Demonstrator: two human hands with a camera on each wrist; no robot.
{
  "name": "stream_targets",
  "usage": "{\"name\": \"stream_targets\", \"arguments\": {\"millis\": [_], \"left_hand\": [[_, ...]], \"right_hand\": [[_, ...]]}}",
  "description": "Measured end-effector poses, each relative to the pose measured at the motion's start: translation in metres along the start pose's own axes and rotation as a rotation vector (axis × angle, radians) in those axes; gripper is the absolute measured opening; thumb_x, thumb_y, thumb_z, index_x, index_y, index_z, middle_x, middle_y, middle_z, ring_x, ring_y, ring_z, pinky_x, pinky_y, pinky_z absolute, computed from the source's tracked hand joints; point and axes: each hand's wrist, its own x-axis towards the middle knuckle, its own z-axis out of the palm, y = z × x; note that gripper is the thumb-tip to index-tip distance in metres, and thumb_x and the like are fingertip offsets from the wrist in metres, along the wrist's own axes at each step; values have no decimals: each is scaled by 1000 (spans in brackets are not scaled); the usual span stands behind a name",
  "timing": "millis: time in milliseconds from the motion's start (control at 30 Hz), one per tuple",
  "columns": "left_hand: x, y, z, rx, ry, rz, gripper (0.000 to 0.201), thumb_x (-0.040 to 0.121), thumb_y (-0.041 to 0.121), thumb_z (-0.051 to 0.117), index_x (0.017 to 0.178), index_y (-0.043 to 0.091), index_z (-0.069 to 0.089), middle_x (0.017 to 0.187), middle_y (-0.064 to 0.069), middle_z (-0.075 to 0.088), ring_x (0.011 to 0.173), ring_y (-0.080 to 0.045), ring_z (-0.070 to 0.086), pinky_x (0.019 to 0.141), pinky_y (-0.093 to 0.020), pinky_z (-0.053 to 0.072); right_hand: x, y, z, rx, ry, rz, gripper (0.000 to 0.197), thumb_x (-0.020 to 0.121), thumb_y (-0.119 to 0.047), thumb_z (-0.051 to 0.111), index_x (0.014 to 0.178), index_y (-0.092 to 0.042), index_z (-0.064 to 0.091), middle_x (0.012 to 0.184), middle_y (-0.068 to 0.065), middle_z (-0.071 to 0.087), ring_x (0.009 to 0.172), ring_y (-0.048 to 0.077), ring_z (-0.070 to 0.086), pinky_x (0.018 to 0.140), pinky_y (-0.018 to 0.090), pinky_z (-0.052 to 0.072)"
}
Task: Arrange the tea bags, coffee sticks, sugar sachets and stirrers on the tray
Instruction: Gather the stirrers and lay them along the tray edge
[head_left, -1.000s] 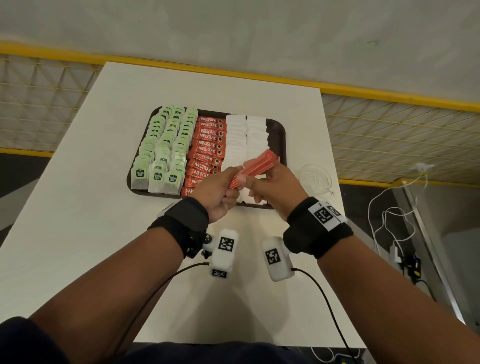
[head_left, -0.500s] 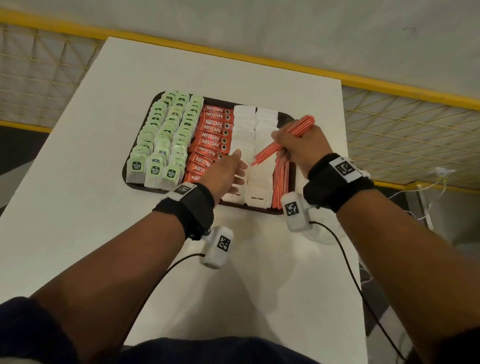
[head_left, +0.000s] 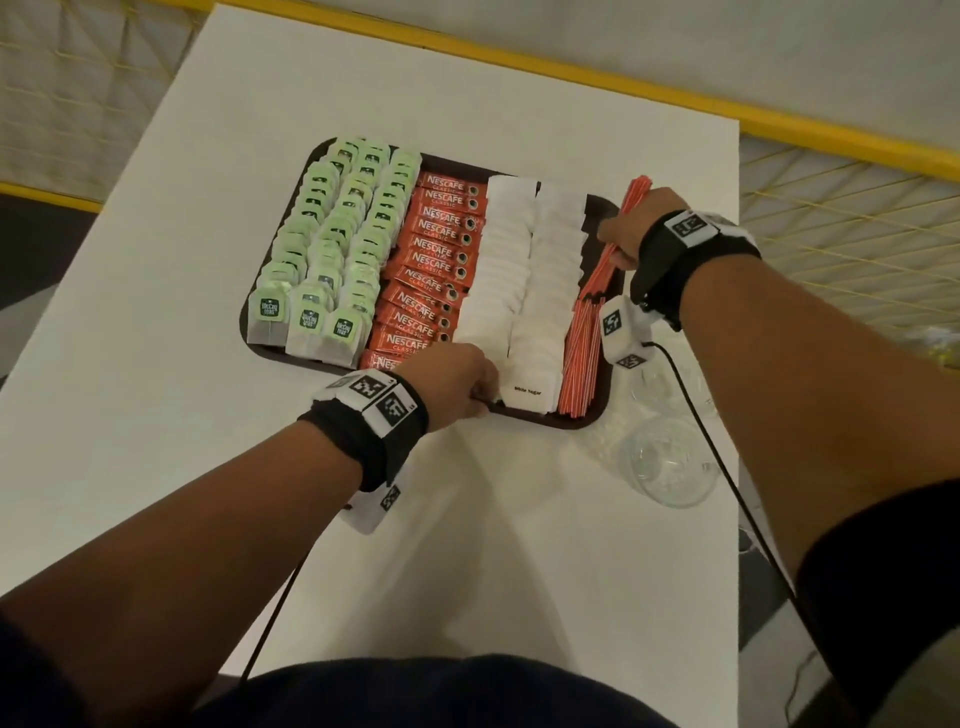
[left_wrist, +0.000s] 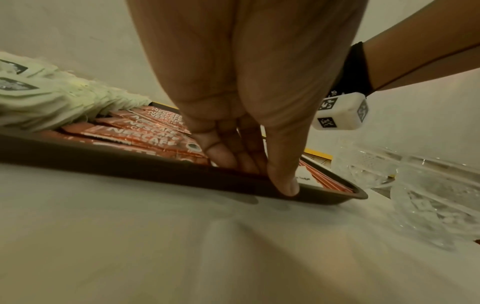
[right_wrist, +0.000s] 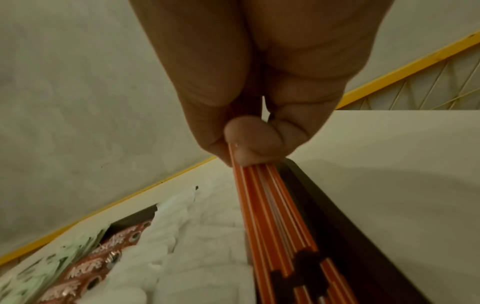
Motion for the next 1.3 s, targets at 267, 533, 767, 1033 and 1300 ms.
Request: {"name": "stream_targets", "arguments": {"millis": [267,533,767,1033,1300], "left_hand": [[1,-3,1,-16,-9,7,17,89,23,69,106,20,72,106,3,63,89,-14,60,85,-27,50],[0,-4,2,-14,-10,30,20,91,24,68,109,19,72,108,2,62,94,-17,61,88,-31,51],[0,-7,5,-2,22,54,19,90,24,69,107,18,73,107,1,63,93,-17,60,85,-28,50],[-21,-29,-10,-120,332,23,22,91,34,65,104,16,69,103,2,59,93,-15,56,82,-27,43],[-60,-113,-39,-3,620,-405,60,84,43,69,130,9,52,131,-16,48,121,-36,45,98,-49,43]], "right_hand": [[11,-2,9,-125,-48,-4,39,82,-24,74,117,-14,60,129,13,59,92,20,48,67,28,45],[12,2,20,-157,-23,-1,47,84,-19,73,127,-8,58,127,13,59,95,24,52,63,26,40],[4,3,12,-126,42,33,27,84,-24,72,73,-21,48,100,6,54,88,22,53,85,32,52],[-34,18,19,-308,43,43,46,90,-19,64,132,-5,54,134,14,56,109,29,57,86,30,45],[-81,14,52,-629,-138,8,42,88,-16,63,129,-7,58,127,12,58,118,30,57,80,28,49]]}}
